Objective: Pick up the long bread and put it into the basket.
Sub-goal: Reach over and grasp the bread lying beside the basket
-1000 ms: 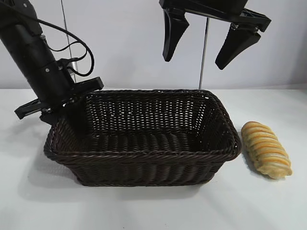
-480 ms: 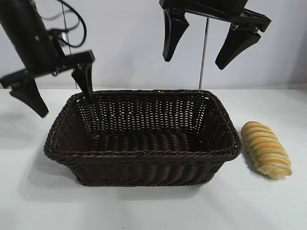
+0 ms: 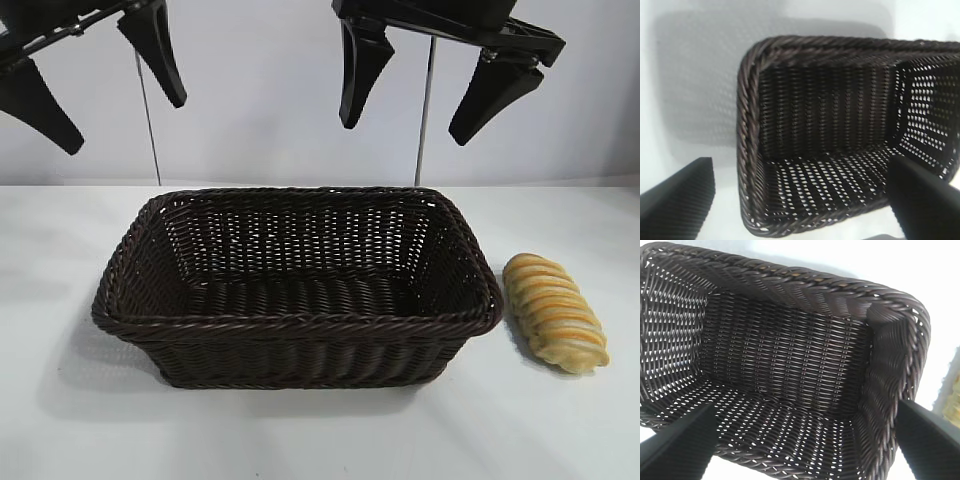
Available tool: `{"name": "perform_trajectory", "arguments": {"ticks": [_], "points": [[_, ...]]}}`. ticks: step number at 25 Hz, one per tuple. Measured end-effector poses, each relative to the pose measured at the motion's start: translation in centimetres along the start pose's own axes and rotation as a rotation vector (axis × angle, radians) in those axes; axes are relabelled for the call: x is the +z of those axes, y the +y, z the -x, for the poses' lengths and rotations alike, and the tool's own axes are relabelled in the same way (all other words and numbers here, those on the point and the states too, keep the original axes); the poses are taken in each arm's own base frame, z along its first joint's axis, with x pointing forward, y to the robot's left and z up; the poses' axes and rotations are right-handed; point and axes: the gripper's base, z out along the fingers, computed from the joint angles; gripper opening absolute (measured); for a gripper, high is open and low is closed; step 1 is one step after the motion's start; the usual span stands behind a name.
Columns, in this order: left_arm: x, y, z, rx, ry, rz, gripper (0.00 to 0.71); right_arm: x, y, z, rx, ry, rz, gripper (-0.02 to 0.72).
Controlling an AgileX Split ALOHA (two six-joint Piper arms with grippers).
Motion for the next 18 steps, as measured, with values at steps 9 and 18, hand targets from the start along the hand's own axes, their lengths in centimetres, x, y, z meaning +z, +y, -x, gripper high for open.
{"name": "perform_trajectory", "arguments": {"ticks": [9, 18], "points": [[0.07, 0.03, 0.04, -0.003, -0.006, 0.0, 0.669, 0.0, 0.0, 0.02, 0.0, -0.002, 0.0, 0.695], [0.07, 0.03, 0.1, -0.003, -0.013, -0.001, 0.669, -0.04, -0.61, -0.06, 0.005, 0.011, -0.045, 0.695]]}}
